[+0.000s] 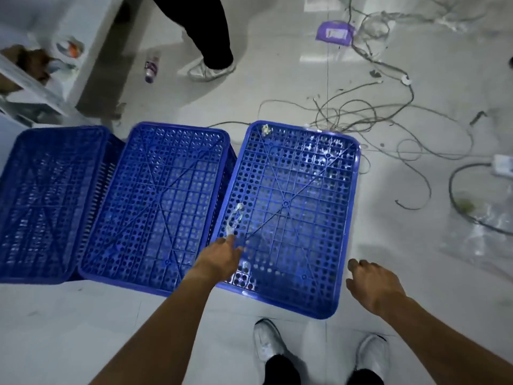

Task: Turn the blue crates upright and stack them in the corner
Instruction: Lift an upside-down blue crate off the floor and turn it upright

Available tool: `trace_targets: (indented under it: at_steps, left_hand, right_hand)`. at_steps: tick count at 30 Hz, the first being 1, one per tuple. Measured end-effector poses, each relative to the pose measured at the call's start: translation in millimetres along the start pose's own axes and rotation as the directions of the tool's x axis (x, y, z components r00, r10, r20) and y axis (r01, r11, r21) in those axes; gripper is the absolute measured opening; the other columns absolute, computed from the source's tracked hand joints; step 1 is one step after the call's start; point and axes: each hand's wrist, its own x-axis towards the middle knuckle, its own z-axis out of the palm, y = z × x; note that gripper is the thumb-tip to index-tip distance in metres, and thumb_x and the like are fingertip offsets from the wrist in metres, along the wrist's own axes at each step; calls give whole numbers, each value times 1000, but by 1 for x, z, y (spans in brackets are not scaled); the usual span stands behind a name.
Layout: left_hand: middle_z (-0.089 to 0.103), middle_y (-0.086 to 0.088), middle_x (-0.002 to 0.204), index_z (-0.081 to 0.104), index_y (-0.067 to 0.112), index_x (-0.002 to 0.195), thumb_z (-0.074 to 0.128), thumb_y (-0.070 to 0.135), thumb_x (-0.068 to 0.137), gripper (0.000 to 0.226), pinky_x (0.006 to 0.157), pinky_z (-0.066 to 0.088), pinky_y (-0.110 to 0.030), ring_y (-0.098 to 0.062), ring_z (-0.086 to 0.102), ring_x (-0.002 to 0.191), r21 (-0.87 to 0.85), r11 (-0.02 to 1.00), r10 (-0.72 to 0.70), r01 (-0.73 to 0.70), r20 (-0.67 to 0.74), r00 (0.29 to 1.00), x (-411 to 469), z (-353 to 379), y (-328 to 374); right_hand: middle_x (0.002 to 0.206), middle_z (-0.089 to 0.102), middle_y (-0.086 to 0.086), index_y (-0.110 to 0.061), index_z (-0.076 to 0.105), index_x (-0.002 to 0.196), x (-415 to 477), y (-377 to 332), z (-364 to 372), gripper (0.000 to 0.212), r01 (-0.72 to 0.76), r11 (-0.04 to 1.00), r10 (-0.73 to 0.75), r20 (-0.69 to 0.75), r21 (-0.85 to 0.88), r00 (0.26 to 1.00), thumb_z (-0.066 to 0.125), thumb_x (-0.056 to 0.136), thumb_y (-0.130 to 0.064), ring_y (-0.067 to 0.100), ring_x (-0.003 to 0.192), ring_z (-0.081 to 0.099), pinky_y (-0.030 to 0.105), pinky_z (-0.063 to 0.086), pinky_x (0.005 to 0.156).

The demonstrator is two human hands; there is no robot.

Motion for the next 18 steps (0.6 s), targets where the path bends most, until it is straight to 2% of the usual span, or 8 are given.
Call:
trace_targets:
  at_steps: [4,8,11,13,18]
  left_hand:
    - [29,-14,157,27,15,153,31,35,107,51,110,35,-47,-35,35,139,93,995,18,-22,52,998,29,16,-24]
    - [24,-14,159,17,20,157,33,45,104,60,111,35,-48,-37,33,140,72,997,-14,11,34,999,60,39,-50]
    - [15,-10,163,11,19,158,34,47,103,66,113,33,-49,-35,27,144,77,997,-36,32,59,998,74,55,-60]
    - [12,-10,163,10,19,157,34,47,102,66,112,34,-51,-36,26,144,94,995,-40,34,60,997,84,63,-63]
    - [13,-13,162,12,19,157,36,49,101,67,109,38,-51,-39,31,141,109,992,-62,63,-16,998,97,77,-64]
  right_hand:
    - [121,62,4,-18,46,129,35,-17,33,35,-52,996,47,61,74,997,46,98,-33,25,108,62,34,50,83]
    - [119,63,9,-13,37,135,59,-30,63,44,-155,971,139,99,180,985,45,99,-37,30,106,62,35,48,81]
    - [126,59,12,-10,27,144,69,-36,82,55,-232,939,210,114,252,971,45,99,-38,32,110,61,37,47,86]
    - [131,55,13,-9,23,147,74,-38,93,59,-265,926,246,106,267,964,44,100,-37,33,113,59,38,47,89]
    - [130,53,13,-6,22,145,79,-39,108,62,-281,931,276,54,234,960,50,97,-33,33,108,62,39,50,85]
